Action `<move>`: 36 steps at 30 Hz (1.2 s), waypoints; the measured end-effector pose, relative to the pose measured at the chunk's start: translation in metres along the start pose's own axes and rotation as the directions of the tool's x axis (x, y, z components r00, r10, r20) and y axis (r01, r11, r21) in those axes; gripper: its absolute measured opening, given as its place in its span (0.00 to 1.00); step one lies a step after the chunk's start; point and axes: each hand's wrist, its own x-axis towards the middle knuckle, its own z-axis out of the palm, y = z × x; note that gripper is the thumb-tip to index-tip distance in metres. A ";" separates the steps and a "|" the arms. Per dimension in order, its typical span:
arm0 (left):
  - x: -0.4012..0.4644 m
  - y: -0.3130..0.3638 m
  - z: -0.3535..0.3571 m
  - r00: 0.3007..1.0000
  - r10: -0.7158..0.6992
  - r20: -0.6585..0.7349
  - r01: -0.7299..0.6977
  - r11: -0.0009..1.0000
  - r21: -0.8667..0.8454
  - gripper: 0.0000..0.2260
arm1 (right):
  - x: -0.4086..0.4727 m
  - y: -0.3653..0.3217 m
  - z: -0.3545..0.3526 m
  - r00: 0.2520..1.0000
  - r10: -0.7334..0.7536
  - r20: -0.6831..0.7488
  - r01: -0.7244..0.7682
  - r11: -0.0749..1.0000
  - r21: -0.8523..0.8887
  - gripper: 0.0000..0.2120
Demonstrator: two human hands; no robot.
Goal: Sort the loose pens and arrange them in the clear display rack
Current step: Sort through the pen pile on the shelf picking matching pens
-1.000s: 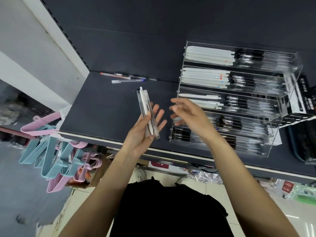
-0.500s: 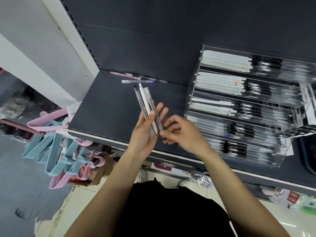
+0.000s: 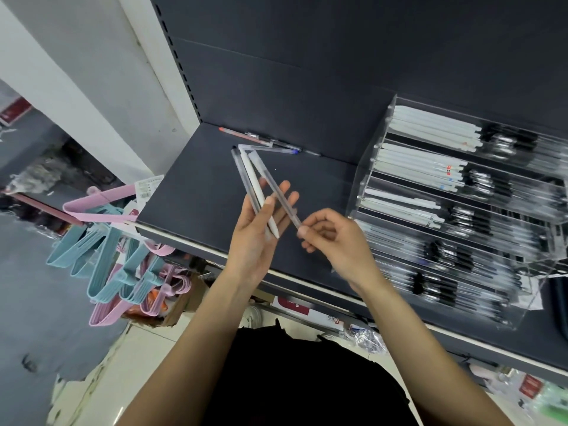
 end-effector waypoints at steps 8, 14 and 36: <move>0.001 -0.001 -0.005 0.993 0.079 -0.084 -0.056 0.967 0.247 0.11 | 0.028 -0.029 -0.008 0.923 -0.374 -0.084 0.303 0.846 -0.440 0.05; -0.013 -0.005 -0.015 1.000 -0.022 0.001 0.019 0.857 0.514 0.12 | 0.096 -0.066 -0.001 0.936 -0.183 0.301 0.315 0.817 -0.483 0.10; 0.001 -0.010 -0.012 0.985 0.027 -0.172 -0.056 0.985 -0.165 0.13 | 0.010 0.006 0.057 0.933 0.072 -0.352 0.038 0.955 0.295 0.05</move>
